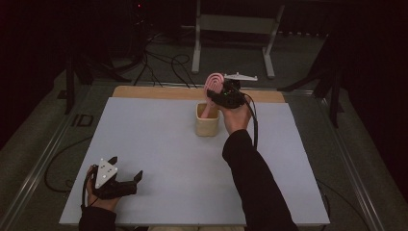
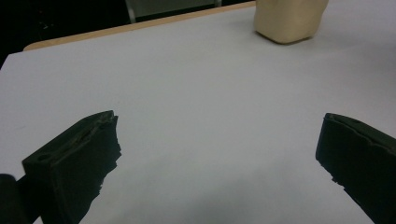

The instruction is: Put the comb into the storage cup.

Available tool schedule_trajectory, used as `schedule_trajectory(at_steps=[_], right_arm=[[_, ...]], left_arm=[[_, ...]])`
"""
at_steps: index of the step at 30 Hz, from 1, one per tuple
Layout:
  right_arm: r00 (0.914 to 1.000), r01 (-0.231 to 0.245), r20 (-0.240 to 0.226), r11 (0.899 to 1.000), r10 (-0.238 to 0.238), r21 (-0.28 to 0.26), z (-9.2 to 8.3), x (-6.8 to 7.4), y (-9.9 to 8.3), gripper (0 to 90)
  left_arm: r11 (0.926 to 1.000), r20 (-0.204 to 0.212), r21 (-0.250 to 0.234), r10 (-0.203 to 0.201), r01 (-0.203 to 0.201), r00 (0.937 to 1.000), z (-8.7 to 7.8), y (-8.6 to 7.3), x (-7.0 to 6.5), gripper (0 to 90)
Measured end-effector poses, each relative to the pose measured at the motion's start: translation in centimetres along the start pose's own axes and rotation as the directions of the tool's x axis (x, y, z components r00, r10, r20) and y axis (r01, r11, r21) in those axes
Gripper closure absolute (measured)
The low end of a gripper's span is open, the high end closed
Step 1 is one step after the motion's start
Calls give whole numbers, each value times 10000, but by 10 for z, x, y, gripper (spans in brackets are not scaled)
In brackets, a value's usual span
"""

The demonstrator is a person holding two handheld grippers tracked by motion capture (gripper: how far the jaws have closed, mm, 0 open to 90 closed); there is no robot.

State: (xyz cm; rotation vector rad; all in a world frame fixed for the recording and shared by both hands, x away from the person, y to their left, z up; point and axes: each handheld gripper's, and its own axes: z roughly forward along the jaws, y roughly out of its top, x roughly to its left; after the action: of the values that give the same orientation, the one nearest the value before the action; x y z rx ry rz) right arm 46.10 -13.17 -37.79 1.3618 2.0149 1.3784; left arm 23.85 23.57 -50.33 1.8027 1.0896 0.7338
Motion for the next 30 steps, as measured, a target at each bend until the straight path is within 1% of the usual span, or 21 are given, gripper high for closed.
schedule_trajectory(at_steps=[7,14,22,30], right_arm=[[10000,17,6,10000,-17,-41,2,2,-1,634],[9999,-125,-34,9997,125,-196,1,0,-2,635],[9997,-232,-98,9997,231,-109,8,0,-11,631],[9997,-237,-71,9997,237,26,12,0,-17,631]], left_arm=[[10000,-11,45,27,-27,10000,0,0,0,1],[10000,-2,47,44,-44,10000,1,0,0,1],[10000,4,56,41,-41,10000,0,0,0,1],[10000,4,62,57,-57,10000,1,0,-1,1]])
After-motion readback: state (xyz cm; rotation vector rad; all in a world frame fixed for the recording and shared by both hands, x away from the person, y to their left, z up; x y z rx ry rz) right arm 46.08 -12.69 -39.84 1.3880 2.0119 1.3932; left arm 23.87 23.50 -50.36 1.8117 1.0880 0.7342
